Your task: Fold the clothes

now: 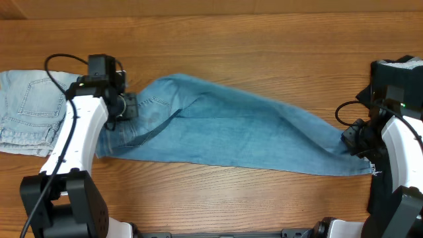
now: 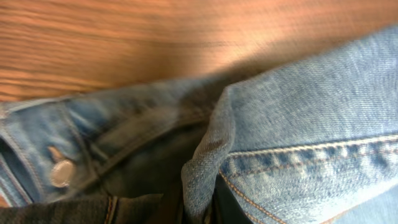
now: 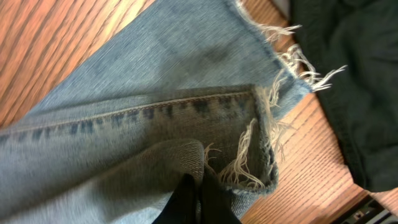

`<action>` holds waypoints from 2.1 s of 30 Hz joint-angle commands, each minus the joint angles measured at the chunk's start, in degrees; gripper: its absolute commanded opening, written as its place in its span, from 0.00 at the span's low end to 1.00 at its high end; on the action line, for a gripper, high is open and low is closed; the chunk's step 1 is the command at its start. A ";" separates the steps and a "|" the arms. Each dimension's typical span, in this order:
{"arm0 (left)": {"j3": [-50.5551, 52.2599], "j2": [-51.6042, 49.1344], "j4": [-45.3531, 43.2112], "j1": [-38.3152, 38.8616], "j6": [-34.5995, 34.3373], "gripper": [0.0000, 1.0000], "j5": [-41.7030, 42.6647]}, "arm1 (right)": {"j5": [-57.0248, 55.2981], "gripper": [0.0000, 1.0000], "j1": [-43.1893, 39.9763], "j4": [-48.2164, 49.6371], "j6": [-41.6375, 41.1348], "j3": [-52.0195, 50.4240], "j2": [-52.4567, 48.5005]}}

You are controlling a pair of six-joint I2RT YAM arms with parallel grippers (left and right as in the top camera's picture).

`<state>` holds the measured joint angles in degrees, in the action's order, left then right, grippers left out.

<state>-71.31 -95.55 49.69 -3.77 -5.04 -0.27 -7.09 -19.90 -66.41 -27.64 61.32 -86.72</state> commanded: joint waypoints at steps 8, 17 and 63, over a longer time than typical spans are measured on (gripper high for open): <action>3.10 0.31 -10.58 -5.53 1.16 0.04 -2.10 | -9.01 0.04 -0.44 4.79 -8.68 -4.98 1.31; 3.10 0.33 -10.40 -4.66 5.92 0.04 4.85 | -20.24 0.04 -0.48 7.96 -9.94 -5.62 1.31; -11.93 0.39 -7.56 1.86 11.28 0.51 10.14 | 18.05 0.04 8.68 26.95 4.00 -8.94 -25.20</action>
<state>-82.13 -95.50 42.54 -1.89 5.61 10.46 15.29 -16.34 -46.44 -24.01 51.51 -99.48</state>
